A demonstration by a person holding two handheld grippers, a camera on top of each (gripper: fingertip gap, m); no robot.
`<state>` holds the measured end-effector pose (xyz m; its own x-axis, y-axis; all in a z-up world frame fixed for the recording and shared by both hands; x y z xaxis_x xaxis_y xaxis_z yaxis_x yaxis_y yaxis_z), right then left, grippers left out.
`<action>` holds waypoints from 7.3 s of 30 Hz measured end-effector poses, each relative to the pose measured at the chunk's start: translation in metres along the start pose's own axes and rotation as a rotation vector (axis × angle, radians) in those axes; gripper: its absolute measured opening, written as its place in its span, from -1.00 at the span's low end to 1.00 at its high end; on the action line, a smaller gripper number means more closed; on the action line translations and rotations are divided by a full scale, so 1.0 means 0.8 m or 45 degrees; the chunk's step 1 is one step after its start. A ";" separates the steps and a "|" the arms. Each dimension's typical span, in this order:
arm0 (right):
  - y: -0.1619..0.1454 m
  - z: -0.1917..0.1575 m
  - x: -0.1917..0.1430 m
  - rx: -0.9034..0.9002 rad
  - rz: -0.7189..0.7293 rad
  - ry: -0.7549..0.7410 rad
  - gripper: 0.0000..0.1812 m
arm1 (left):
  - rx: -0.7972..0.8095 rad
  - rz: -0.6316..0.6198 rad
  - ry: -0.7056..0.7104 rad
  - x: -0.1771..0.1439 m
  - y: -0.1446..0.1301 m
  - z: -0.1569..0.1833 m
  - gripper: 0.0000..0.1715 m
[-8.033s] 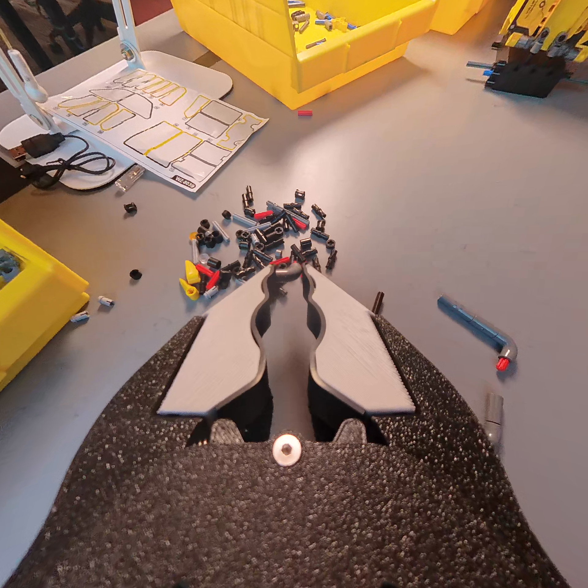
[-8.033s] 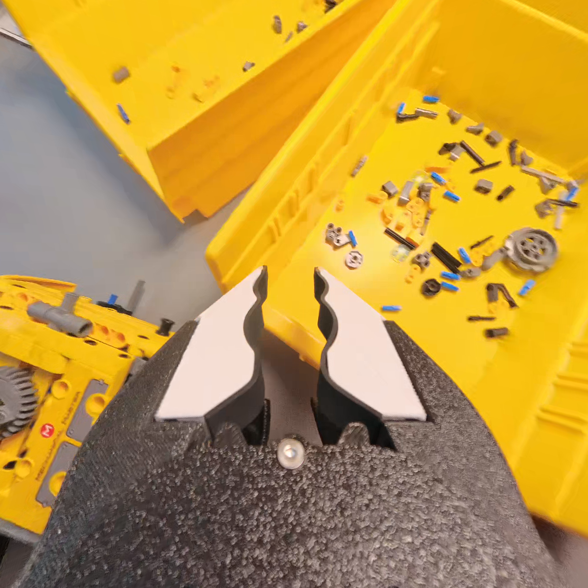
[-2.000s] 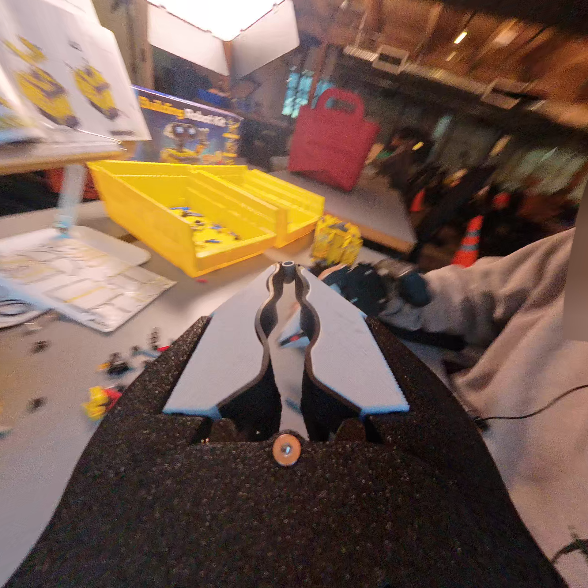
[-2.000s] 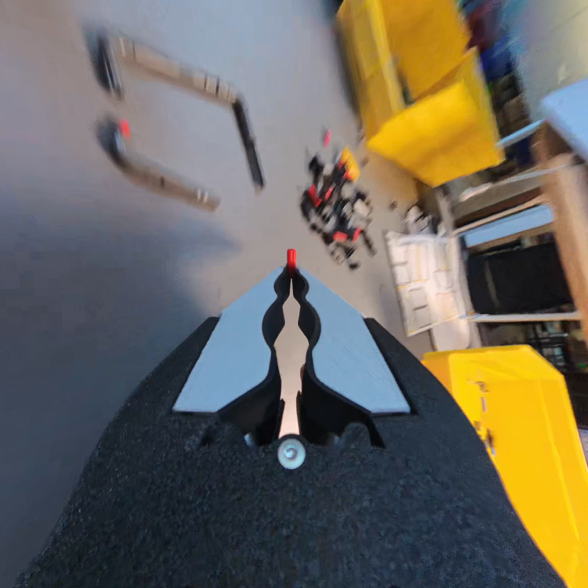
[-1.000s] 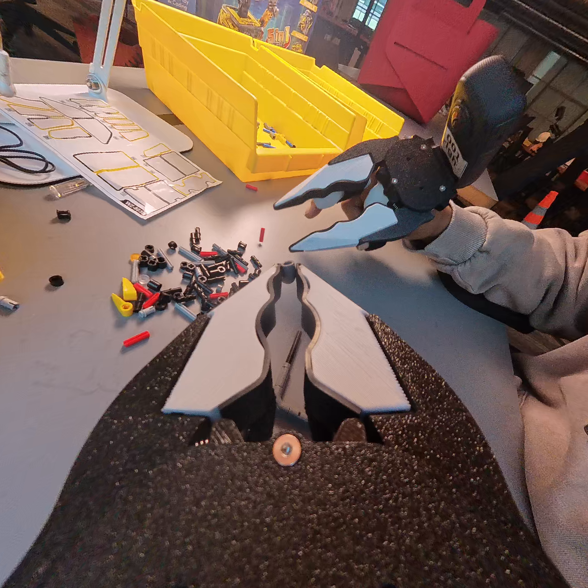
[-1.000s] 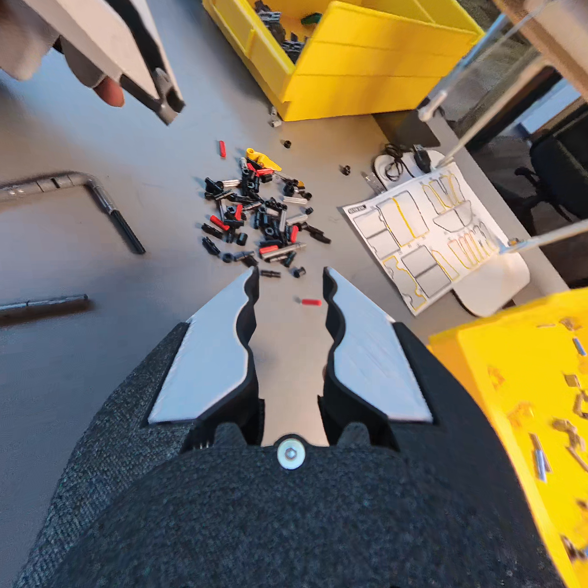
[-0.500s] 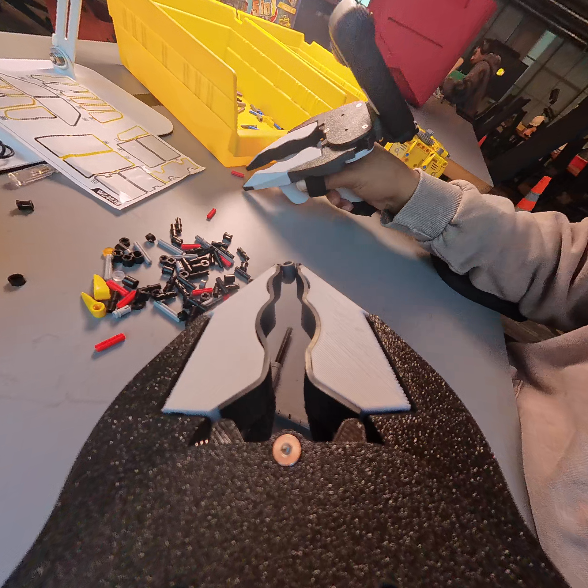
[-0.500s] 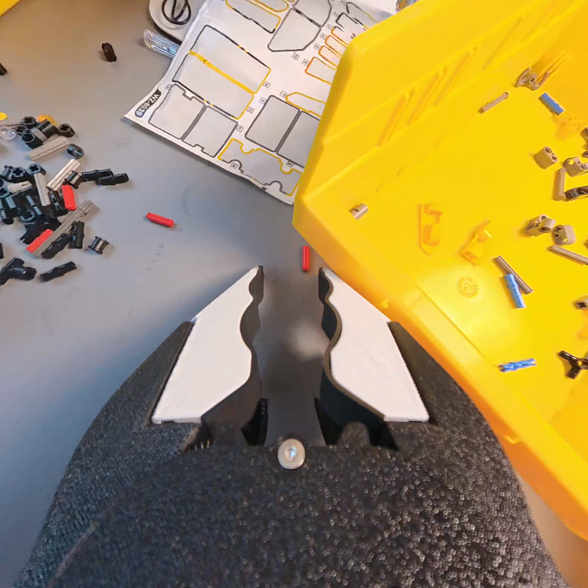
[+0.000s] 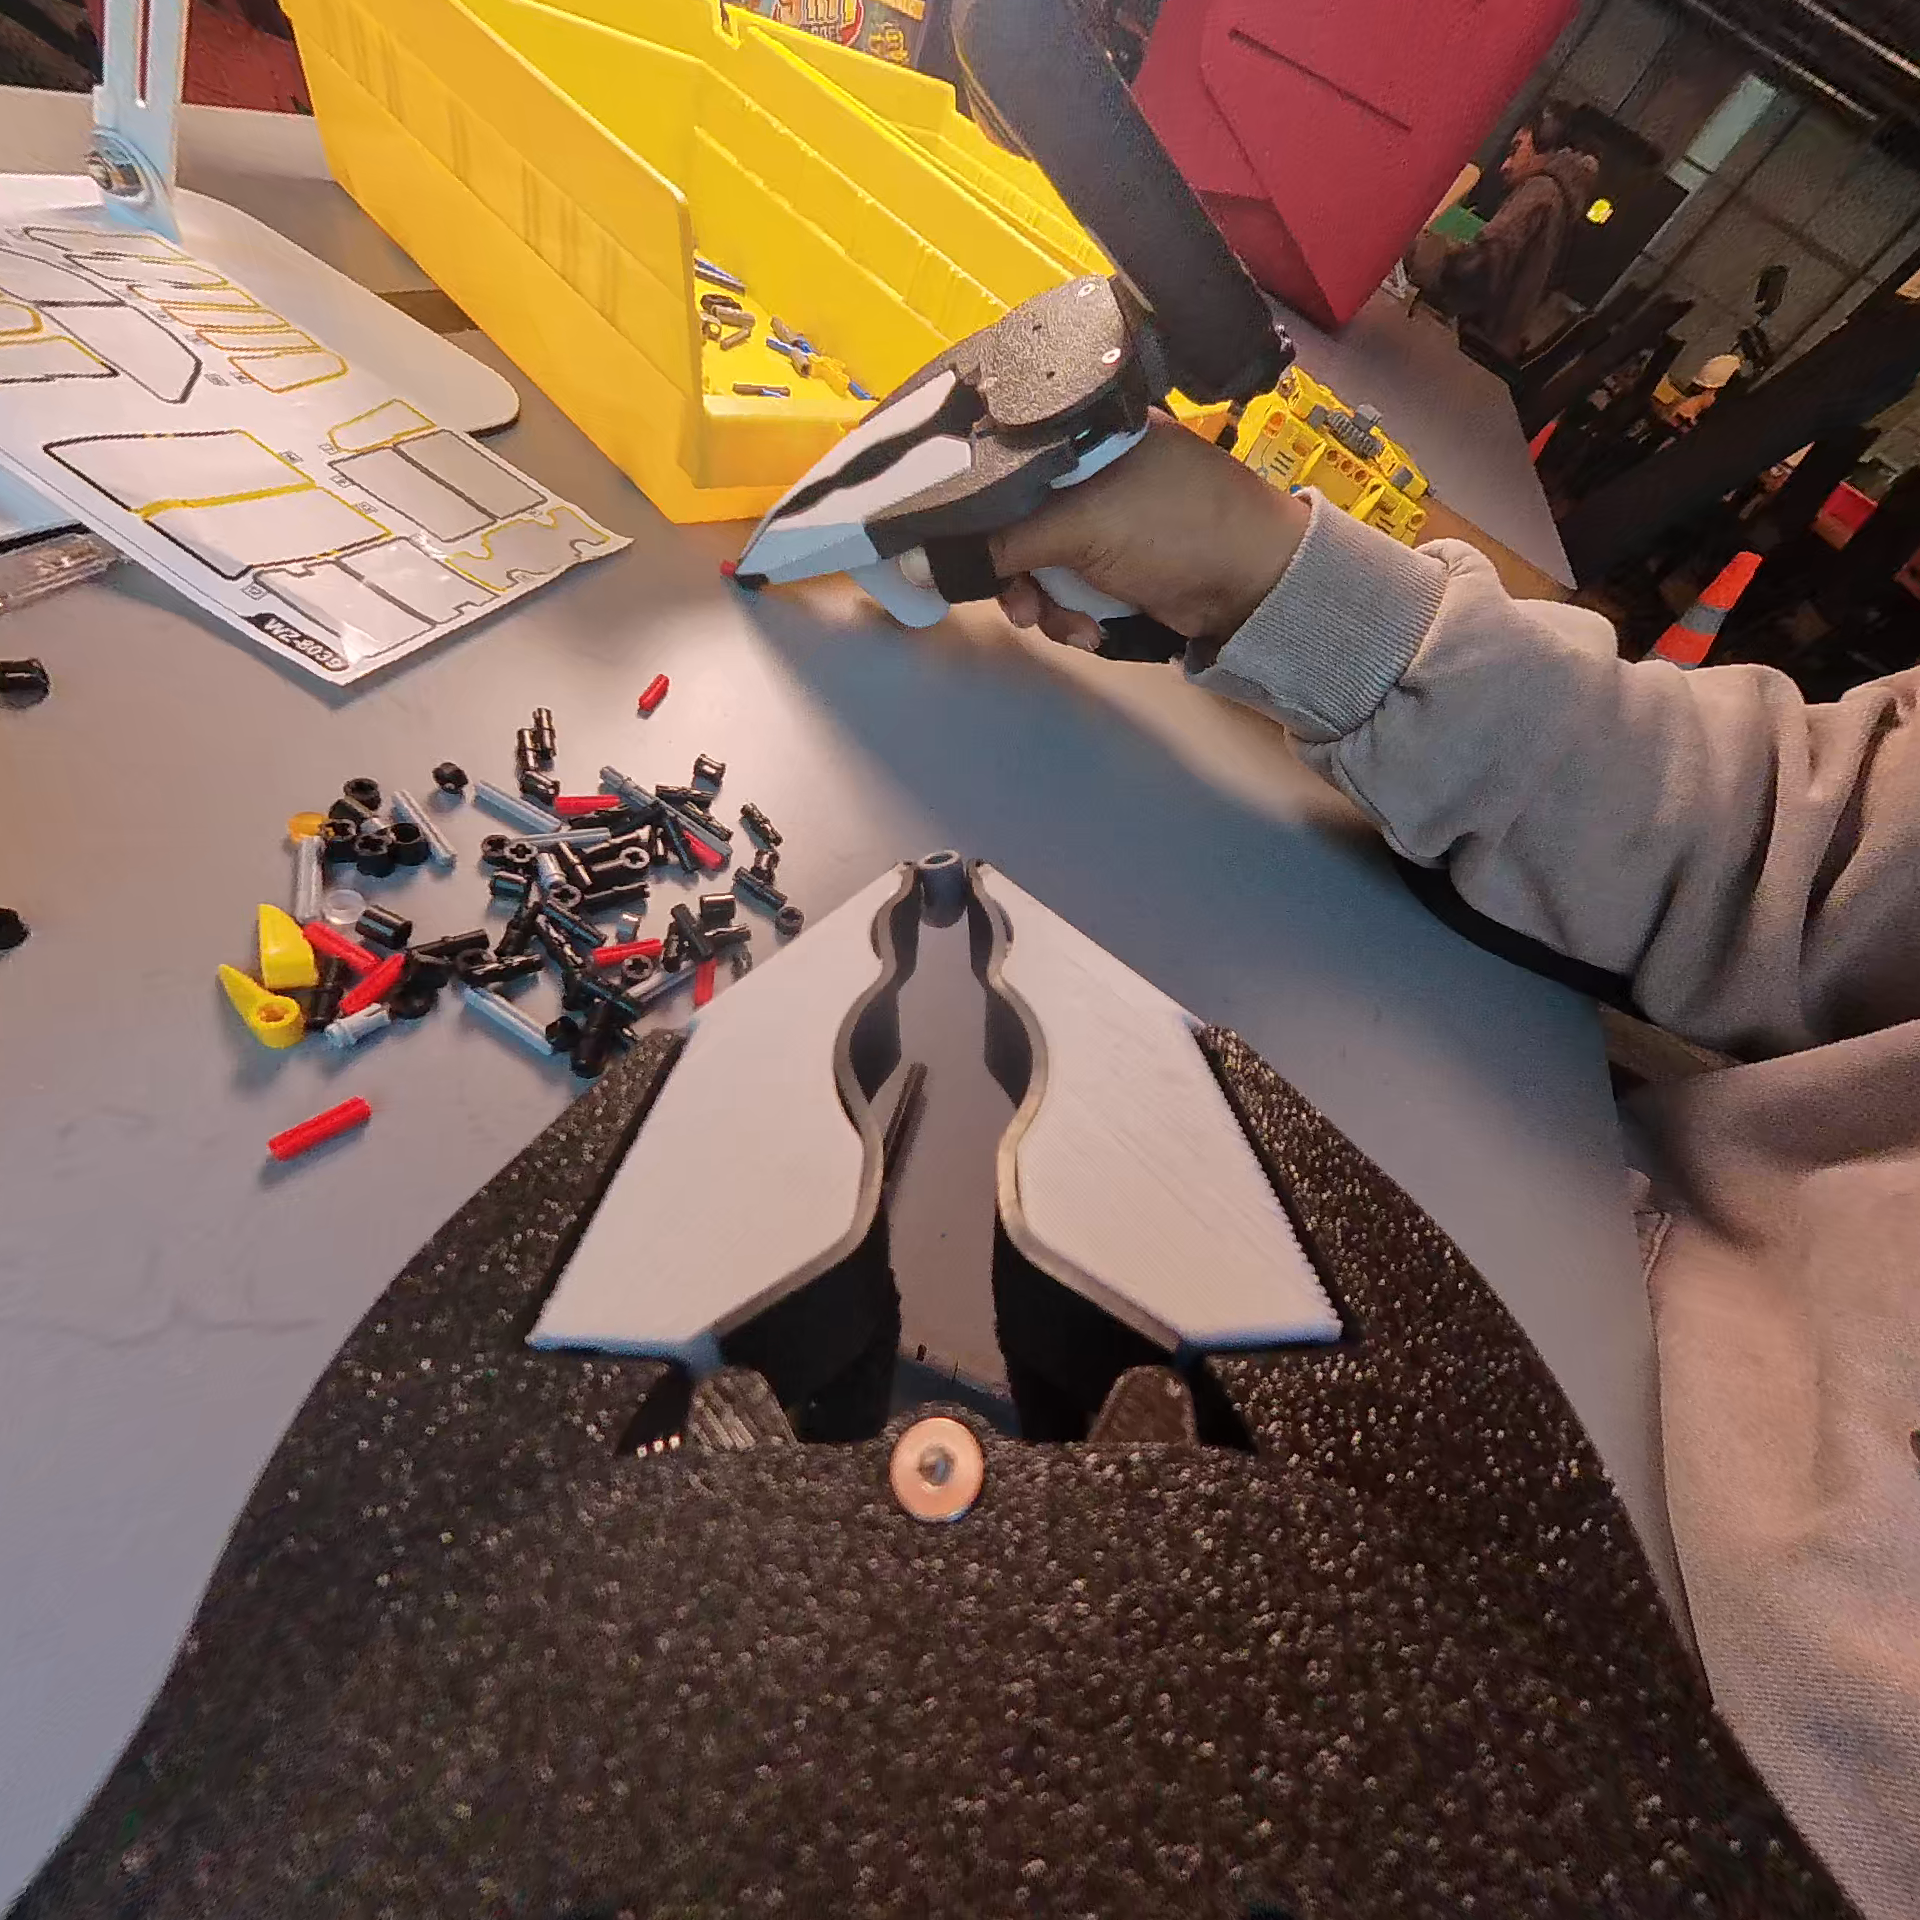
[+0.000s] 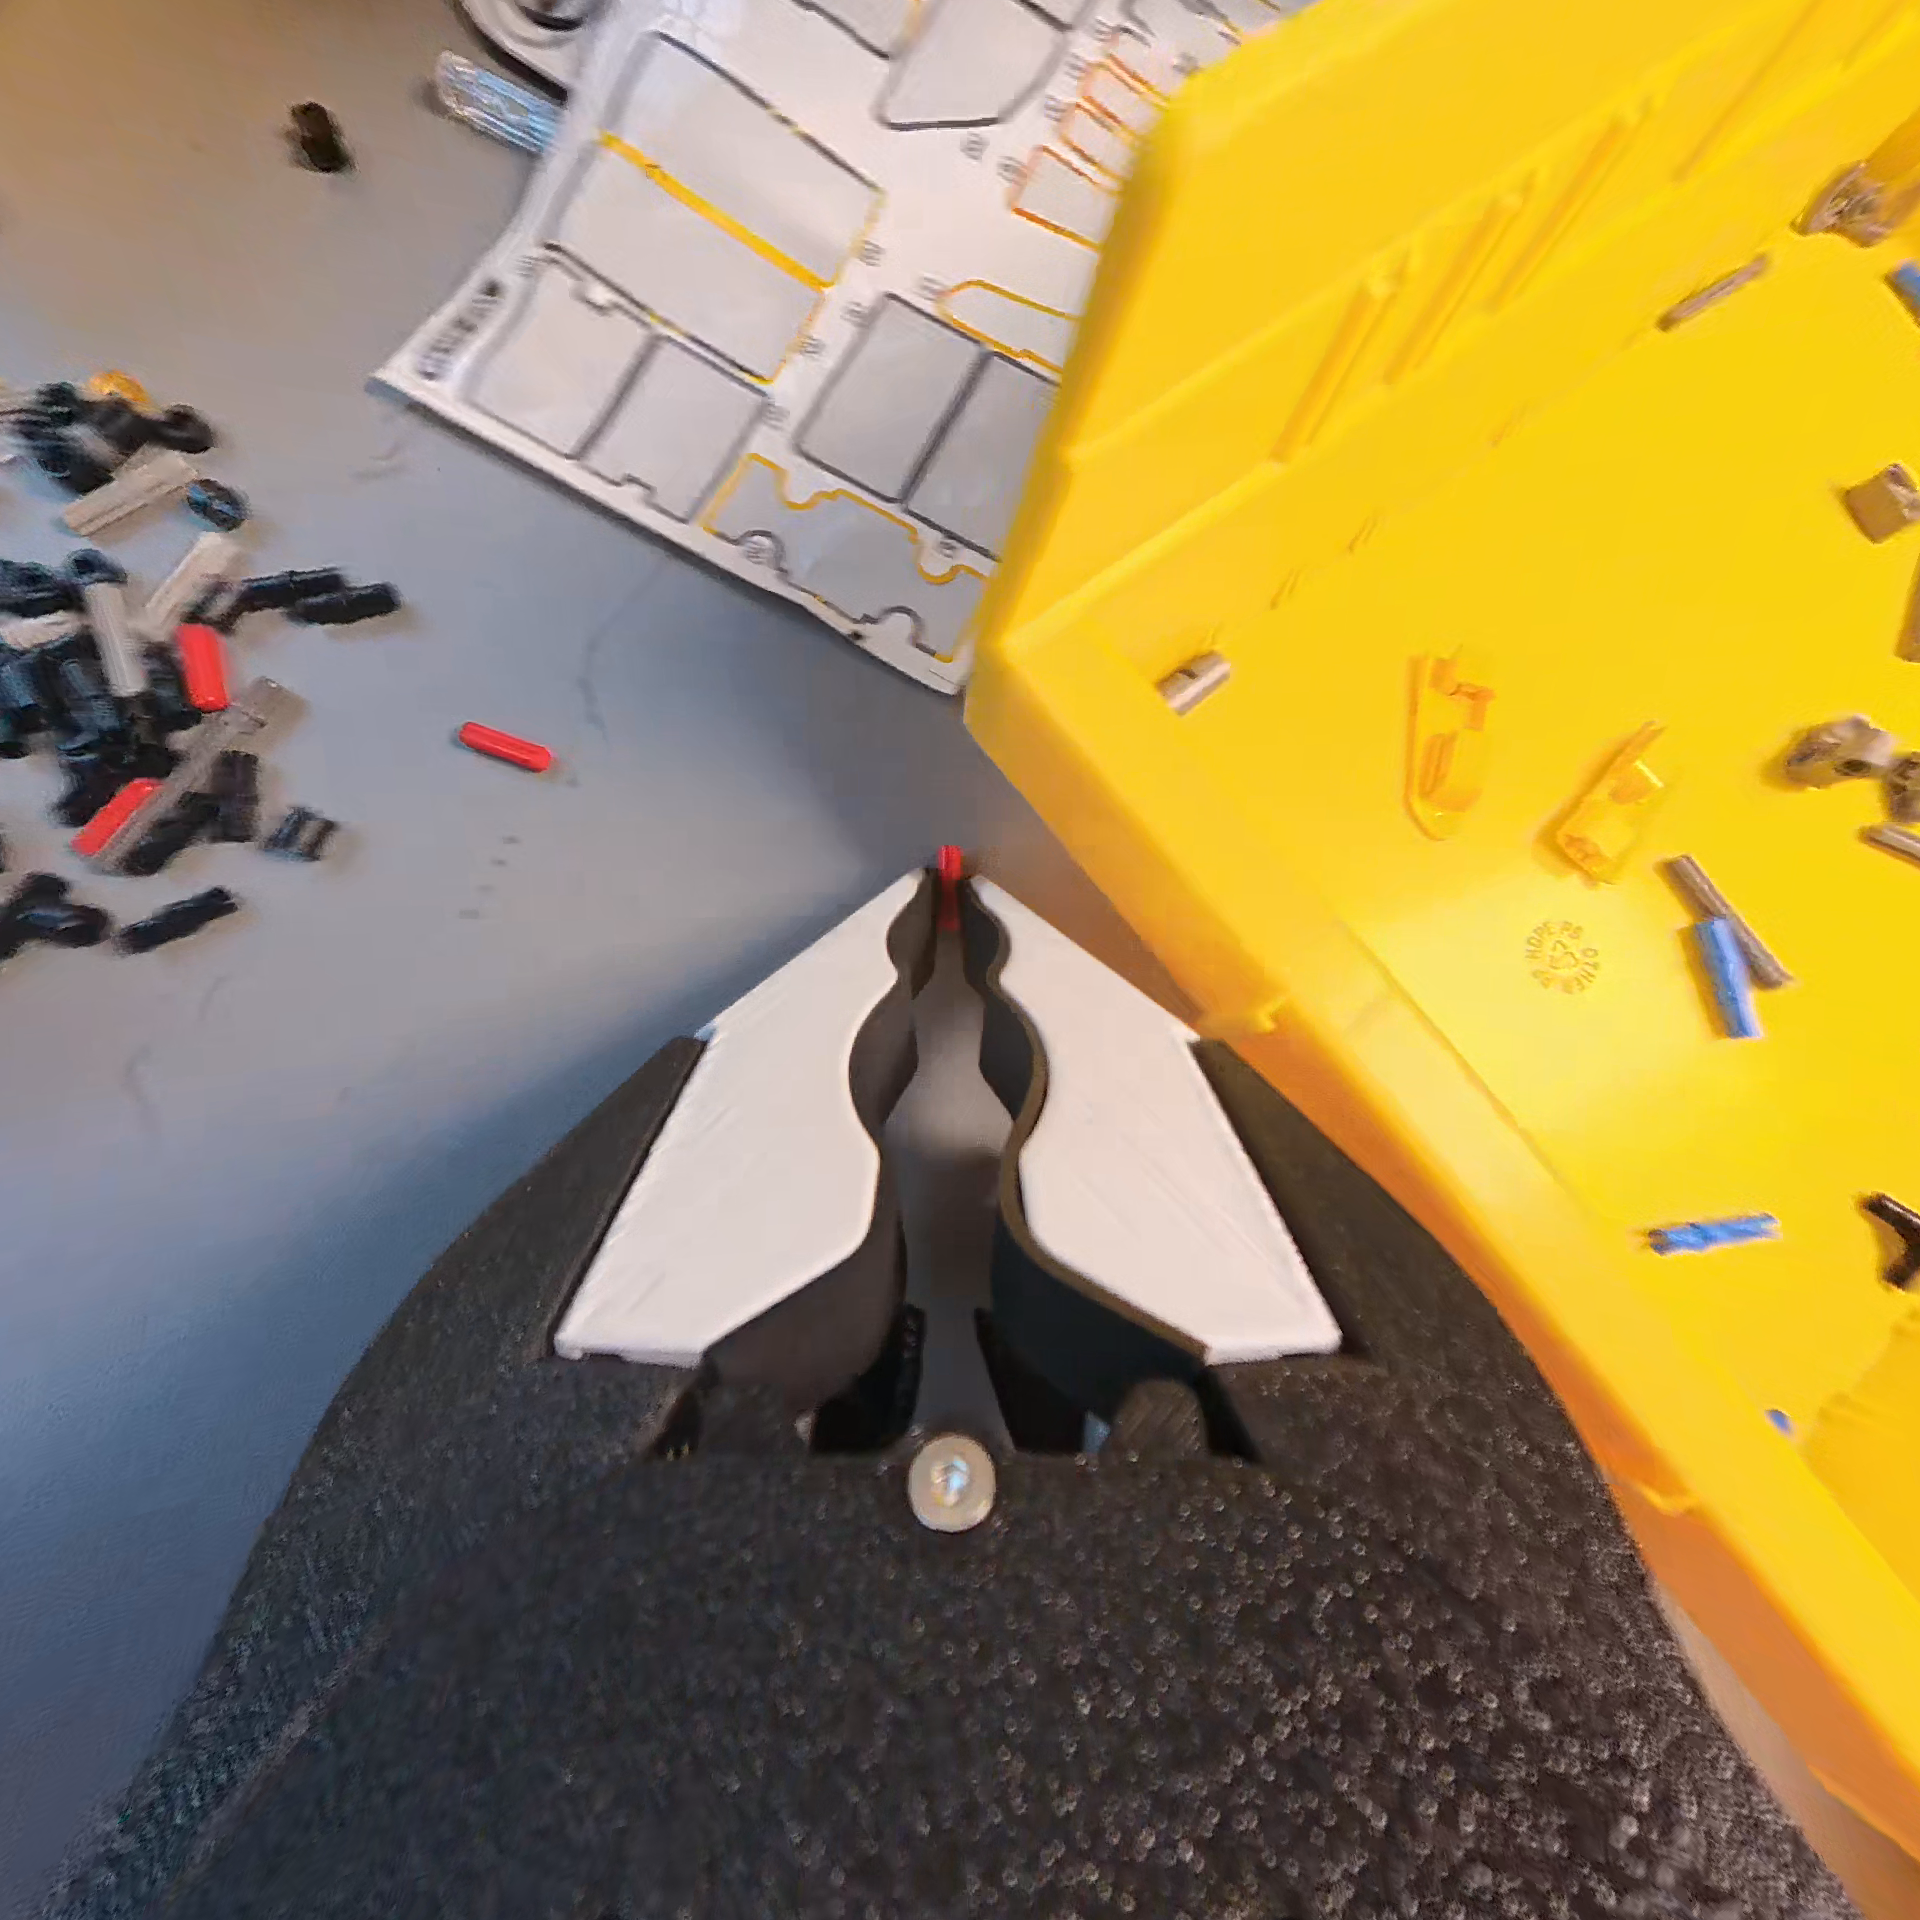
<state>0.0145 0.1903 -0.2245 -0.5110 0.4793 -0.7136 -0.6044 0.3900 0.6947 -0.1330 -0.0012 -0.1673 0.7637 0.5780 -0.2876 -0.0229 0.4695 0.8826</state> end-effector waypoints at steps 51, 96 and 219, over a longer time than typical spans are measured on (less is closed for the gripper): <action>0.039 -0.222 -0.166 -0.735 0.905 0.840 -0.97 | -0.168 0.272 -0.450 -0.023 0.026 0.021 -0.69; -0.009 -0.232 -0.133 -0.764 0.469 1.072 -0.50 | 0.386 0.201 0.665 -0.193 0.104 0.015 -0.89; -0.050 -0.238 -0.121 -0.736 0.366 1.218 -0.95 | 0.477 -0.494 -0.288 0.028 -0.076 0.062 -0.93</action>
<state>-0.0286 -0.0209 -0.2005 -0.7801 -0.3964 -0.4840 -0.4541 -0.1734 0.8739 -0.0825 -0.0496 -0.2094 0.7903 0.2352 -0.5658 0.4841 0.3264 0.8118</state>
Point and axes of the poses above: each gripper's, where its closed fingertips meet, x out along the fingers, y out of its top, z = x × y across the jaws, the point moved 4 cm from there along -x, back along the fingers, and after that the axes turned 1 degree about z, right-handed, at the moved point
